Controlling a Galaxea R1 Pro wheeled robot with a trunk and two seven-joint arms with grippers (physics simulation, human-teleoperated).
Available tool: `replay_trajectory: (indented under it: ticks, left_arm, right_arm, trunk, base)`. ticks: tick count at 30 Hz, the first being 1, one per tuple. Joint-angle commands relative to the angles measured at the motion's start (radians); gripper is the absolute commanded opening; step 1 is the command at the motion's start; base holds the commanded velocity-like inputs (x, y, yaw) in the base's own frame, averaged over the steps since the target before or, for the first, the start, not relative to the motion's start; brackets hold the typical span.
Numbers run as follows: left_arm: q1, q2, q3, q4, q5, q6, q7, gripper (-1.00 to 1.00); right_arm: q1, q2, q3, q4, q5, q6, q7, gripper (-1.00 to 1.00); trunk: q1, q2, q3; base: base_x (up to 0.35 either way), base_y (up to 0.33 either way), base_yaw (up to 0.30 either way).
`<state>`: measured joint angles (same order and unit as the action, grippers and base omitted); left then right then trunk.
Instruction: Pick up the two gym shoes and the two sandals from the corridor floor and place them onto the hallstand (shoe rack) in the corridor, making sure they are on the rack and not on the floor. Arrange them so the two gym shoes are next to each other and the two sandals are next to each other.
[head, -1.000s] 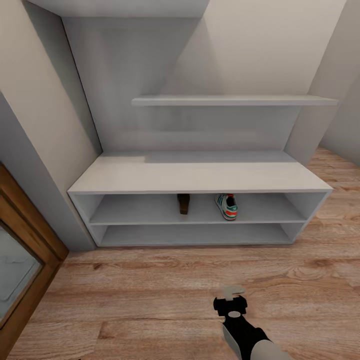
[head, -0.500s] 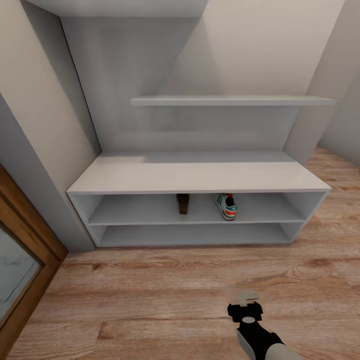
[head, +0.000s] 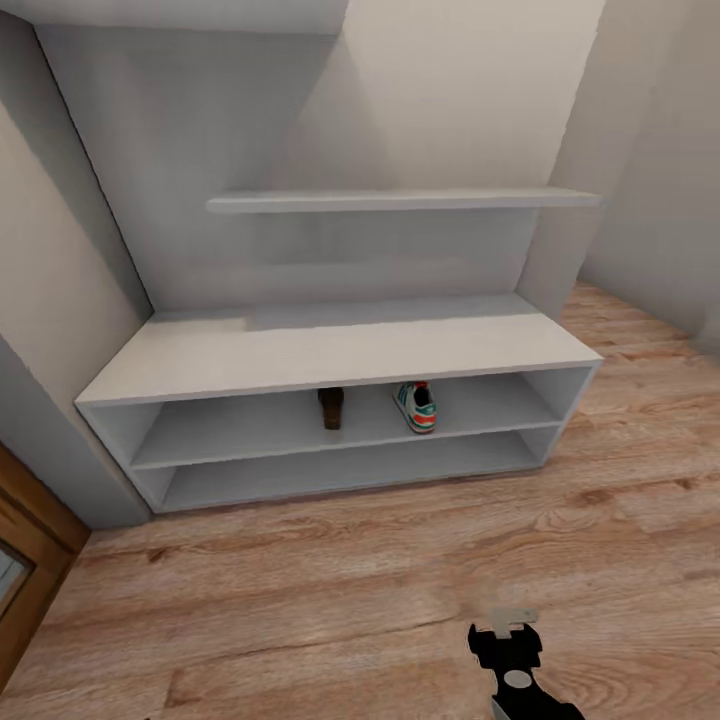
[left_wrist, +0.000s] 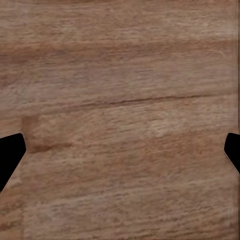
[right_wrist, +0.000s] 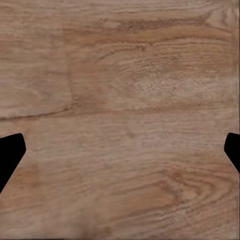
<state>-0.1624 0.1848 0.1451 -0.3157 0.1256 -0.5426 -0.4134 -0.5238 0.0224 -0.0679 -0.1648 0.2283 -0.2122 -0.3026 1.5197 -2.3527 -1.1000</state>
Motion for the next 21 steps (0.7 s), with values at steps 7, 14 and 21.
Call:
replay_trajectory:
  ticks: [7, 14, 21]
  left_arm:
    - [0.0, -0.003, 0.002, 0.0, 0.018, -0.002, 0.061, 1.0]
    - [0.0, -0.007, 0.001, 0.0, 0.023, -0.006, 0.174, 1.0]
    - [0.0, -0.01, 0.004, 0.0, 0.026, -0.007, 0.196, 1.0]
  right_arm:
    - [0.03, -0.011, -0.007, 0.005, 0.01, -0.047, -0.003, 1.0]
    - [0.061, -0.013, -0.019, 0.004, -0.008, -0.136, -0.004, 1.0]
    - [0.082, -0.054, -0.043, 0.005, -0.092, -0.215, -0.004, 1.0]
  trunk:
    - [0.0, 0.0, -0.001]
    - [0.0, 0.0, -0.001]
    - [0.0, 0.0, -0.001]
  base:
    - [0.0, 0.0, -0.297]
    - [0.0, 0.0, -0.3]
    - [0.0, 0.0, -0.3]
